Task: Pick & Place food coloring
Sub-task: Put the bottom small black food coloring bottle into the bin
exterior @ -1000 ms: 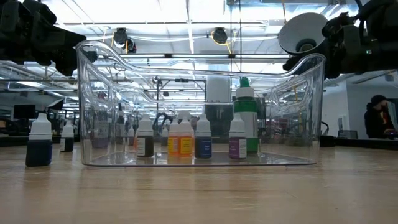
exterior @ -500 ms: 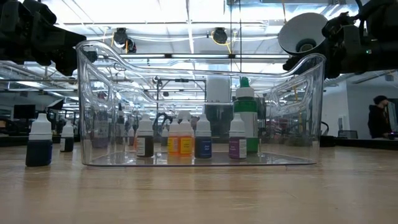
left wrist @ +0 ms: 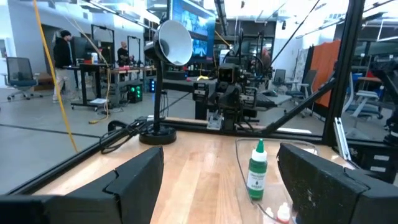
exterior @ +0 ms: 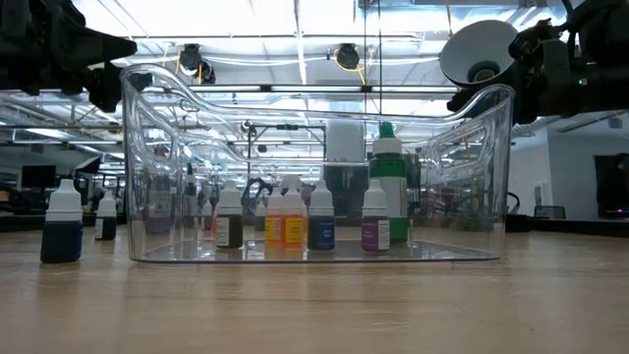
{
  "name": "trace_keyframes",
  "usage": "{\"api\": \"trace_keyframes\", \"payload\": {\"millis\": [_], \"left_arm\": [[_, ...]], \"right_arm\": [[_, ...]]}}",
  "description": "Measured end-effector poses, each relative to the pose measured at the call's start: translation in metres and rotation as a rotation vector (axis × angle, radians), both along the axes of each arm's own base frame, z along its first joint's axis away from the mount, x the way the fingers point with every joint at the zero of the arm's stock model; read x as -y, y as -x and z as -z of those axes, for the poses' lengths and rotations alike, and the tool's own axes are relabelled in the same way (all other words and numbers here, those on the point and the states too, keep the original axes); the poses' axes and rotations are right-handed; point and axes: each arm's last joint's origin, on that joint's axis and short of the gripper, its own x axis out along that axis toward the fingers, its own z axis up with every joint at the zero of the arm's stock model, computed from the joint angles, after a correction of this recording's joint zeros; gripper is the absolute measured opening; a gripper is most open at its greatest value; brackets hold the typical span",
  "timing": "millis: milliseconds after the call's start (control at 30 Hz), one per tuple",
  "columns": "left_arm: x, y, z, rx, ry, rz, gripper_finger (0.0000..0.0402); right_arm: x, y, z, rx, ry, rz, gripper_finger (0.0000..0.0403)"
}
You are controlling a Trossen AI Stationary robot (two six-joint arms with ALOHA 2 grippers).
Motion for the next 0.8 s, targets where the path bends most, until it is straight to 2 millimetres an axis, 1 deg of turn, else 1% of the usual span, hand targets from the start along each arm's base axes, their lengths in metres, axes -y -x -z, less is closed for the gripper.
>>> {"api": "trace_keyframes", "payload": {"millis": [233, 333, 500, 600, 733, 800], "left_arm": [[-0.0001, 0.0002, -0.0016, 0.017, 0.011, 0.0, 0.031], [-0.003, 0.0012, -0.0041, 0.046, 0.054, -0.095, 0.031], [-0.0069, 0.0022, -0.0031, 0.044, 0.104, -0.229, 0.031], [-0.0081, 0.0027, -0.0031, 0.059, 0.165, -0.267, 0.031], [-0.0077, 0.002, 0.0, 0.054, 0.256, -0.244, 0.031], [-0.0089, 0.0014, 0.0014, 0.055, 0.302, -0.294, 0.031]], "right_arm": [[0.0, 0.0, 0.0, 0.0, 0.0, 0.0, 0.0105], [0.0, 0.0, 0.0, 0.0, 0.0, 0.0, 0.0105], [0.0, 0.0, 0.0001, 0.0, 0.0, 0.0, 0.0107], [0.0, 0.0, 0.0, 0.0, 0.0, 0.0, 0.0105], [0.0, 0.0, 0.0, 0.0, 0.0, 0.0, 0.0106], [0.0, 0.0, 0.0001, 0.0, 0.0, 0.0, 0.0107]]}}
